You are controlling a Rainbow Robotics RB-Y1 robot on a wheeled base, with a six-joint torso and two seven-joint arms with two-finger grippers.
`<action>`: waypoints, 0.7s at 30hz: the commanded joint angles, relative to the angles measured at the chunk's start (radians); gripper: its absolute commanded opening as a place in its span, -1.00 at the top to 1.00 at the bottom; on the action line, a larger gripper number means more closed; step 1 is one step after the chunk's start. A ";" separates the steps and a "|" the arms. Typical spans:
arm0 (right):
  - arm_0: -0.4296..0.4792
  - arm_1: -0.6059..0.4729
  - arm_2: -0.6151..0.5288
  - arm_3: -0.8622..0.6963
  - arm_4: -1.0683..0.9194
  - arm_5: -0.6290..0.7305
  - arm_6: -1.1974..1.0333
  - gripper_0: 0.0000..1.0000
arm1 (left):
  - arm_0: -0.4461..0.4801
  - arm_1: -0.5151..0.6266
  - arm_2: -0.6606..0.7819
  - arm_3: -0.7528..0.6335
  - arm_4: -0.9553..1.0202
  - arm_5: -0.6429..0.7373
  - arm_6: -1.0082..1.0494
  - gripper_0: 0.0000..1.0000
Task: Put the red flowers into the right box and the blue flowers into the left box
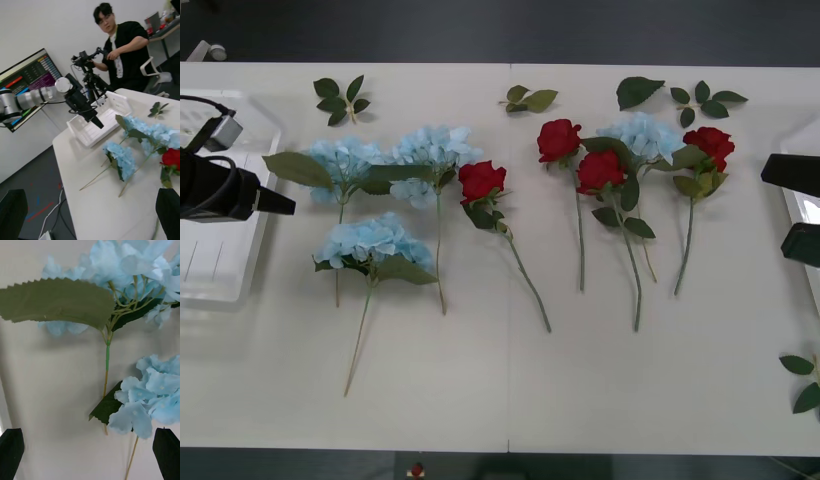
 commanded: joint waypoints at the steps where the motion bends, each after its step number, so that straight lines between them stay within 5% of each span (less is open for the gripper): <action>1: 0.009 -0.058 0.036 -0.056 -0.010 -0.105 -0.166 -1.00 | -0.036 -0.026 0.014 -0.054 -0.106 -0.017 0.145 -1.00; 13: -0.018 -0.247 0.168 -0.051 0.025 -0.451 -0.564 -1.00 | -0.079 -0.140 -0.020 -0.097 -0.391 -0.043 0.334 -1.00; 21: -0.150 -0.251 0.179 0.127 0.329 -0.224 -0.811 -1.00 | -0.114 -0.190 -0.083 -0.096 -0.523 -0.078 0.418 -1.00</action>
